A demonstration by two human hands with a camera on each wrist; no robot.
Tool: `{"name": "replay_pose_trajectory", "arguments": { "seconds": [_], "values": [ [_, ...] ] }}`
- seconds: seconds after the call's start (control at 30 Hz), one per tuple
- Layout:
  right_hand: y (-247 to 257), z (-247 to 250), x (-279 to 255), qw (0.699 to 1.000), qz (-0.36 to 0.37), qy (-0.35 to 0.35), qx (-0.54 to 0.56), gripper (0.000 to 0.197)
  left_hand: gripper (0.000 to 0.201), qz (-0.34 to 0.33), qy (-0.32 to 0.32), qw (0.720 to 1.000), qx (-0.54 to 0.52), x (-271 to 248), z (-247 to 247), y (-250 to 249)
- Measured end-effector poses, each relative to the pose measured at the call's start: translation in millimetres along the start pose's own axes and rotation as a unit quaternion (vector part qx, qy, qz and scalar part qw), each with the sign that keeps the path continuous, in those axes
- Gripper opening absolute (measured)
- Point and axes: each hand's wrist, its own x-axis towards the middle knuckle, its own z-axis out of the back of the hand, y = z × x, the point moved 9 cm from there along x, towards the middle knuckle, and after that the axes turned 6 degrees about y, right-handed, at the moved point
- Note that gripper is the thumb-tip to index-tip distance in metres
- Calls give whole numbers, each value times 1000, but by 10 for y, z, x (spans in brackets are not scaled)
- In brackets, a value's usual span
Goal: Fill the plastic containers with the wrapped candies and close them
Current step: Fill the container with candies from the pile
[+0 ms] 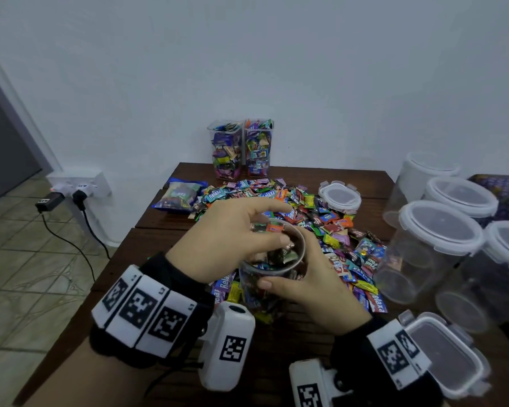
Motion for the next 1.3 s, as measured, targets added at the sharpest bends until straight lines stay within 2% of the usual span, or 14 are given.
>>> {"name": "replay_pose_trajectory", "arguments": {
  "seconds": [0.1,0.27,0.33,0.47,0.57,0.63,0.7,0.8,0.9,1.0,1.17,1.3],
  "values": [
    [-15,7,0,1000,-7,0,-9,73,27,-32,-33,998,-43,-13,74,-62],
    [-49,9,-10,1000,-24,1,-20,73,16,-54,-148,983,-93,-76,378,-5],
    [-63,38,-19,999,-35,12,-30,69,18,-31,-176,978,-111,-99,510,152],
    [-61,89,-37,984,-67,92,-139,71,17,55,-204,973,-94,-164,716,613],
    [-118,279,2,960,-90,76,-255,68,21,127,-212,968,-35,-192,837,982],
    [-195,477,58,937,-128,29,-325,67,32,190,-169,966,51,-164,828,1223],
    [-295,603,103,917,-176,12,-358,67,56,269,-100,948,136,-134,753,1486],
    [-516,655,160,878,-263,49,-398,74,77,368,-13,909,194,-139,608,1796],
    [-716,658,200,827,-326,95,-447,85,87,415,44,882,219,-129,485,1938],
    [-869,607,213,791,-363,144,-472,96,94,426,80,875,214,-82,336,1954],
    [-964,451,286,770,-376,211,-471,109,105,382,139,891,201,67,54,1863],
    [-982,302,340,744,-353,268,-500,102,106,348,191,891,223,131,-151,1757]
  ]
}}
